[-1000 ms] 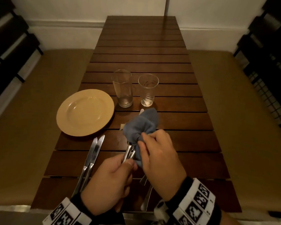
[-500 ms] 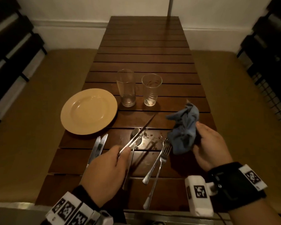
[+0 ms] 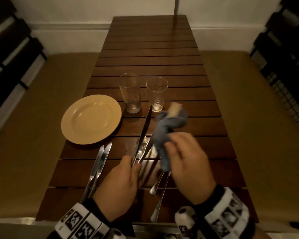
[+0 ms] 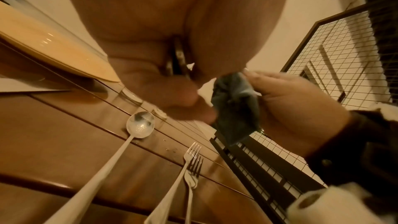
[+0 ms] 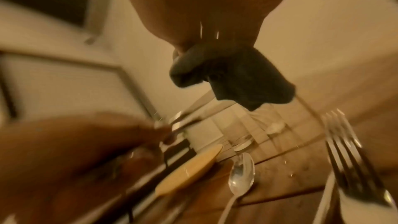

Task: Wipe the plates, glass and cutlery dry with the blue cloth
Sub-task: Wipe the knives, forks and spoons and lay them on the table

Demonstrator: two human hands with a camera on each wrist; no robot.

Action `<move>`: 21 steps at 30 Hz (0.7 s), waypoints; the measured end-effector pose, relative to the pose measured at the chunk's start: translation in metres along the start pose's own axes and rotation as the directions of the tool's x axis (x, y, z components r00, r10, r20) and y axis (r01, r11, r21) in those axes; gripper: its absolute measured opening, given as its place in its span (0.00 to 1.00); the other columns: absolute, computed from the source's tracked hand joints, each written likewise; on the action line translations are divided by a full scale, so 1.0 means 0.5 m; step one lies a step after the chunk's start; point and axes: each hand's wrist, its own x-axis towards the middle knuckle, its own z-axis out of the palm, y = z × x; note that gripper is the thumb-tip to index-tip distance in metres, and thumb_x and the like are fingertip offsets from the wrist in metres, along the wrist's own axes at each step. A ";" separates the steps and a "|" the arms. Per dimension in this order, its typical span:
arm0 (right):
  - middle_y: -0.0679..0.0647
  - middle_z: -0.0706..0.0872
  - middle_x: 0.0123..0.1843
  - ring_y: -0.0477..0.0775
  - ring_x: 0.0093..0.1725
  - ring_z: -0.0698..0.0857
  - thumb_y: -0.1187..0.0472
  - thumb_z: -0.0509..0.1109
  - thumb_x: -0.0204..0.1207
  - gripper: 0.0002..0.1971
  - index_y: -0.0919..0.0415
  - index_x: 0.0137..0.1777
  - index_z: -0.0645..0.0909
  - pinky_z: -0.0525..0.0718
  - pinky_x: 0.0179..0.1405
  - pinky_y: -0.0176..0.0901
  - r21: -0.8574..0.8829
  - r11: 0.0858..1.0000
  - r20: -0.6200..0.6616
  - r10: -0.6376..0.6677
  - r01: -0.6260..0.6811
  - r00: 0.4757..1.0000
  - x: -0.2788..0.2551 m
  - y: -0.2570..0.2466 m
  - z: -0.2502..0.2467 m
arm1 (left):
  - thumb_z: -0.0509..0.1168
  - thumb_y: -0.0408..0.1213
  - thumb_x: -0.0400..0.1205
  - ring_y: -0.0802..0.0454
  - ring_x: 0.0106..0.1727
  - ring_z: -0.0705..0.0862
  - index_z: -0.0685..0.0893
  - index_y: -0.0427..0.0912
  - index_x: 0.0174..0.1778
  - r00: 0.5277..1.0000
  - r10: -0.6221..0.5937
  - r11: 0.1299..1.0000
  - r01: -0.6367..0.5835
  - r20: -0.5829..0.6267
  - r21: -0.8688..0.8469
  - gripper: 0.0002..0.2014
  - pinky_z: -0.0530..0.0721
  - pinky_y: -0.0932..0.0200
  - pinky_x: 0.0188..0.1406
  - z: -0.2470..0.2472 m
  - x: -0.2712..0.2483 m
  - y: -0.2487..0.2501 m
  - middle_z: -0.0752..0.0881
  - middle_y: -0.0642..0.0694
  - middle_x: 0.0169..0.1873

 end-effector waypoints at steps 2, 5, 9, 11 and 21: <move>0.53 0.84 0.57 0.50 0.56 0.82 0.58 0.62 0.84 0.13 0.60 0.62 0.83 0.82 0.57 0.44 -0.241 0.944 0.190 -0.183 0.226 0.965 -0.006 -0.002 0.040 | 0.57 0.43 0.88 0.55 0.29 0.82 0.76 0.51 0.44 0.998 0.057 0.998 -0.056 -0.001 -0.038 0.08 0.80 0.57 0.29 0.006 0.000 0.008 0.83 0.48 0.29; 0.56 0.84 0.54 0.55 0.51 0.82 0.57 0.65 0.82 0.14 0.61 0.62 0.84 0.84 0.50 0.49 -0.342 0.882 0.262 -0.241 0.324 0.934 0.003 0.002 0.056 | 0.58 0.43 0.89 0.56 0.26 0.79 0.78 0.50 0.37 0.998 0.061 0.989 -0.061 -0.005 -0.136 0.13 0.79 0.52 0.30 0.007 -0.002 0.014 0.81 0.49 0.25; 0.56 0.83 0.52 0.54 0.51 0.82 0.57 0.68 0.79 0.11 0.60 0.56 0.86 0.88 0.49 0.51 -0.415 0.900 0.141 -0.078 0.130 0.987 0.071 0.046 0.020 | 0.56 0.38 0.90 0.59 0.21 0.73 0.83 0.43 0.40 0.985 -0.054 0.900 0.120 0.165 -0.419 0.15 0.71 0.58 0.21 0.007 -0.019 0.020 0.79 0.53 0.19; 0.55 0.81 0.54 0.51 0.52 0.81 0.56 0.67 0.80 0.11 0.58 0.57 0.86 0.88 0.50 0.50 -0.406 0.908 0.157 -0.040 0.101 0.987 0.073 0.051 0.015 | 0.57 0.39 0.90 0.59 0.21 0.73 0.83 0.44 0.39 0.984 -0.059 0.892 0.129 0.170 -0.433 0.15 0.71 0.59 0.21 0.011 -0.018 0.020 0.79 0.53 0.19; 0.55 0.82 0.50 0.45 0.45 0.78 0.62 0.70 0.80 0.09 0.65 0.55 0.88 0.86 0.47 0.41 -0.327 0.934 0.094 -0.120 0.145 0.988 0.104 0.063 -0.006 | 0.60 0.44 0.88 0.53 0.22 0.66 0.81 0.39 0.39 0.958 -0.078 0.722 0.246 0.277 -0.647 0.15 0.67 0.61 0.19 -0.002 -0.022 0.006 0.70 0.48 0.22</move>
